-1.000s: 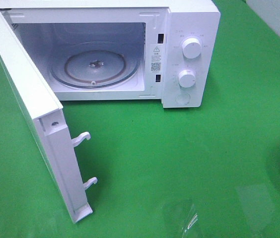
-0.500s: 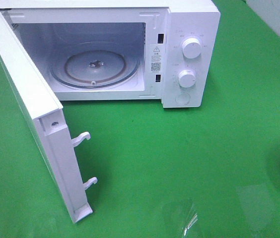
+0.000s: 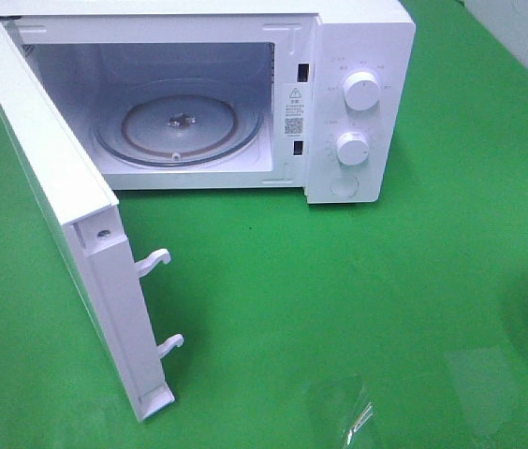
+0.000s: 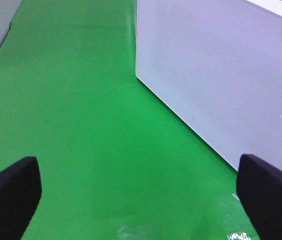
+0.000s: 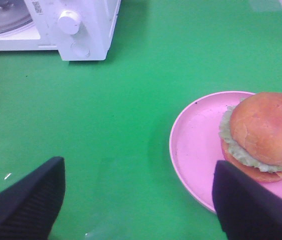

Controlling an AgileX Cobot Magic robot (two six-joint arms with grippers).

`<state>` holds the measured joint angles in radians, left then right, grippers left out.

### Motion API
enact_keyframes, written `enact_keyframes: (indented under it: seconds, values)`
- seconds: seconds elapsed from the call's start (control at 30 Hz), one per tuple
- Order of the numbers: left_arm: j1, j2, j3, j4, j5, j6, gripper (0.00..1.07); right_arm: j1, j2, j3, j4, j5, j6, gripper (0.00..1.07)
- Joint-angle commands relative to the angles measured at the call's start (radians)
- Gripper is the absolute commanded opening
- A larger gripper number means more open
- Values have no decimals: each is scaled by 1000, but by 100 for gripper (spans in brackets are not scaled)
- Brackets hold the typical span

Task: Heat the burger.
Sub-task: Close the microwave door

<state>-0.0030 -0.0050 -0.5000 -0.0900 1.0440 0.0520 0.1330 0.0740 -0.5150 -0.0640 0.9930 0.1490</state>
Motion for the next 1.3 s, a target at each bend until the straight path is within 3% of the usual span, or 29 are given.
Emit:
enact_keyframes:
  seconds: [0.03, 0.2, 1.3]
  values:
    - [5, -15, 3, -1, -8, 1, 98, -37, -42, 9, 3, 6, -23, 76]
    - [5, -15, 3, -1, -8, 1, 98, -50, -106, 15, 3, 11, -22, 76]
    - [5, -15, 3, -1, -8, 1, 98, -50, -105, 15, 3, 11, -22, 76]
